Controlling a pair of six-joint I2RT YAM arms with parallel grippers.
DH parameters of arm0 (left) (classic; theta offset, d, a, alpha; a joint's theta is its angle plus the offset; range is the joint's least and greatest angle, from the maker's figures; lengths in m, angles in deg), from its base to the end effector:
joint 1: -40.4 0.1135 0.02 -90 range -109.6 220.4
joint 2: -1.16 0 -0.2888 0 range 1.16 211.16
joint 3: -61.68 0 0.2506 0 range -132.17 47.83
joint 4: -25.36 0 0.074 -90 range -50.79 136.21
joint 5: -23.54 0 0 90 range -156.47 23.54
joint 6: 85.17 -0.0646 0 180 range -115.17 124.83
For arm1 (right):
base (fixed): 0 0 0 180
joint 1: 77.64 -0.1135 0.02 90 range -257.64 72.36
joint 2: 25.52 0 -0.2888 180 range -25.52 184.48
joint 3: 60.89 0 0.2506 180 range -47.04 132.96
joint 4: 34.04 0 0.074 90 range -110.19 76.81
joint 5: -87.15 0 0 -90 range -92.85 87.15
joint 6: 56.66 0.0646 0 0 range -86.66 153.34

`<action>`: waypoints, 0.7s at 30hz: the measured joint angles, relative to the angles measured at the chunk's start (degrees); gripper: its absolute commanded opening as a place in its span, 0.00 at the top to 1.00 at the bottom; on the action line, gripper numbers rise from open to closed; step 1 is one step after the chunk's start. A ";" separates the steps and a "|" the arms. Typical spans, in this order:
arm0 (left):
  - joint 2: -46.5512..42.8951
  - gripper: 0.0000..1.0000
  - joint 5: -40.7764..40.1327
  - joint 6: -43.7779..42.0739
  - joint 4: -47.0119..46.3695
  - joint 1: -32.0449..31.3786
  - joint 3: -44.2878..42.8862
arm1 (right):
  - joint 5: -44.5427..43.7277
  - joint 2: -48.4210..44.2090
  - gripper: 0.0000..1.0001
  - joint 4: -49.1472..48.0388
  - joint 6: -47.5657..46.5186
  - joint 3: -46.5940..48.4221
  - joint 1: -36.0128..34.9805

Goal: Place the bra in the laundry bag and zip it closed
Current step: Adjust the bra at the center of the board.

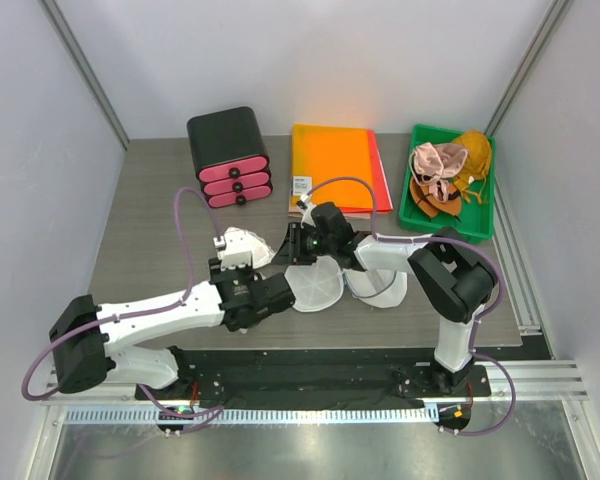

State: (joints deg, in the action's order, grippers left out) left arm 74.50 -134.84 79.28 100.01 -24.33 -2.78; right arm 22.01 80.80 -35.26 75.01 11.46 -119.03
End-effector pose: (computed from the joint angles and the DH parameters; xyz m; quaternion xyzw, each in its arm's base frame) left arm 0.1379 -0.1514 0.2543 -0.1016 0.8202 0.1519 0.5421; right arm 0.2975 0.2984 0.1789 -0.1010 0.8574 0.4516 0.2250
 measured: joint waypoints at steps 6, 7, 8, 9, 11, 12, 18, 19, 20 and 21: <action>-6.40 0.32 15.87 -12.79 -10.69 10.64 -1.44 | 0.92 0.00 0.56 3.76 -3.30 0.96 0.00; -8.11 0.31 18.97 -15.13 -12.79 12.68 -1.46 | 0.96 0.00 0.55 4.24 -3.85 1.11 0.00; -9.79 0.31 21.88 -16.83 -14.67 14.60 -1.46 | 1.01 -0.02 0.53 4.50 -4.22 1.16 0.00; -11.32 0.30 24.94 -18.62 -16.59 17.16 -1.49 | 1.03 -0.09 0.53 4.83 -4.50 1.16 0.00; -13.51 0.28 31.36 -21.66 -19.47 22.56 -1.66 | 1.03 -0.59 0.52 6.16 -5.09 1.16 0.00; -14.23 0.28 34.10 -23.26 -20.70 26.08 -1.73 | 1.16 -1.03 0.52 6.84 -5.49 1.16 0.00; -14.03 0.28 54.71 -31.67 -28.94 47.04 -0.94 | 2.47 -4.90 0.51 7.32 -6.25 0.94 0.00; -12.81 0.28 57.88 -32.96 -30.27 49.59 -0.74 | 2.80 -5.53 0.51 7.21 -6.29 0.74 0.00; -11.04 0.28 61.00 -34.21 -31.91 51.78 -0.55 | 3.21 -6.10 0.51 7.04 -6.36 0.48 0.00; -9.25 0.28 63.19 -34.99 -33.07 52.78 -0.39 | 3.65 -6.47 0.51 6.91 -6.47 0.24 0.00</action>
State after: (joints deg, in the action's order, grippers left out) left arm 65.25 -71.66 44.29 66.94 28.46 -3.17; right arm 25.66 74.33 -28.35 68.54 11.70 -119.03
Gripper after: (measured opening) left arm 0.718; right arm 0.490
